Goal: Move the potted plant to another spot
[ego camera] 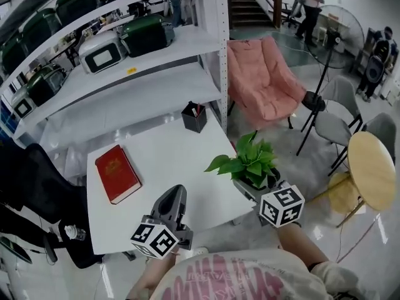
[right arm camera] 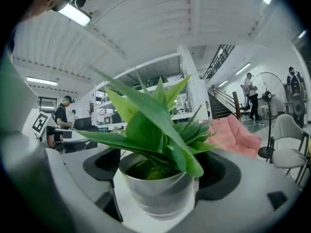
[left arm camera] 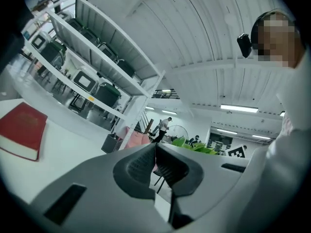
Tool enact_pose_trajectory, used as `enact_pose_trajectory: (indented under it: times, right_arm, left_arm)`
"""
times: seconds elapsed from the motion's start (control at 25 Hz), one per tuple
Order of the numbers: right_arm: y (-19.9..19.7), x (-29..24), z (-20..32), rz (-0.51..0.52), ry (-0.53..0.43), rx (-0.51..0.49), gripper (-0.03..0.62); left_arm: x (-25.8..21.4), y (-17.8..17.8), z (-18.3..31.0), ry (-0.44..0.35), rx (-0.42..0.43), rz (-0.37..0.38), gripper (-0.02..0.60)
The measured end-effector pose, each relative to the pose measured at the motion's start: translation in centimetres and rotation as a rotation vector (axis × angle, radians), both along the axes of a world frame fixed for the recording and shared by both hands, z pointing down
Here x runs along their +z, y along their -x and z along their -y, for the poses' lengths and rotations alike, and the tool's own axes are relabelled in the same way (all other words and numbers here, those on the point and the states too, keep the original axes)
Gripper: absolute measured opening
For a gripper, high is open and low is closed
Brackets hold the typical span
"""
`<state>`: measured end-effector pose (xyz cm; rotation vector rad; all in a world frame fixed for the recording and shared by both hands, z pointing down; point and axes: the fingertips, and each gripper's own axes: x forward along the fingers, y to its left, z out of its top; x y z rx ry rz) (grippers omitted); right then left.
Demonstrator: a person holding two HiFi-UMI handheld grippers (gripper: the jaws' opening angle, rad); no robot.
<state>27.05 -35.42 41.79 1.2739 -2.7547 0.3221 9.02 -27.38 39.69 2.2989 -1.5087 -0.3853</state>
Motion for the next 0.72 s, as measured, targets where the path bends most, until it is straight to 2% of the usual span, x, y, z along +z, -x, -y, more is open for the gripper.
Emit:
enact_pose_trajectory:
  times: [0.32, 0.72]
  right_arm:
    - [1.2, 3.3, -0.2, -0.023, 0.056, -0.111, 0.502]
    - [2.0, 6.7, -0.5, -0.026, 0.109, -0.176, 0.502]
  left_arm:
    - [1.0, 0.7, -3.9, 0.028, -0.159, -0.011, 0.025]
    - [2.7, 2.2, -8.7, 0.076, -0.315, -0.014, 0.025]
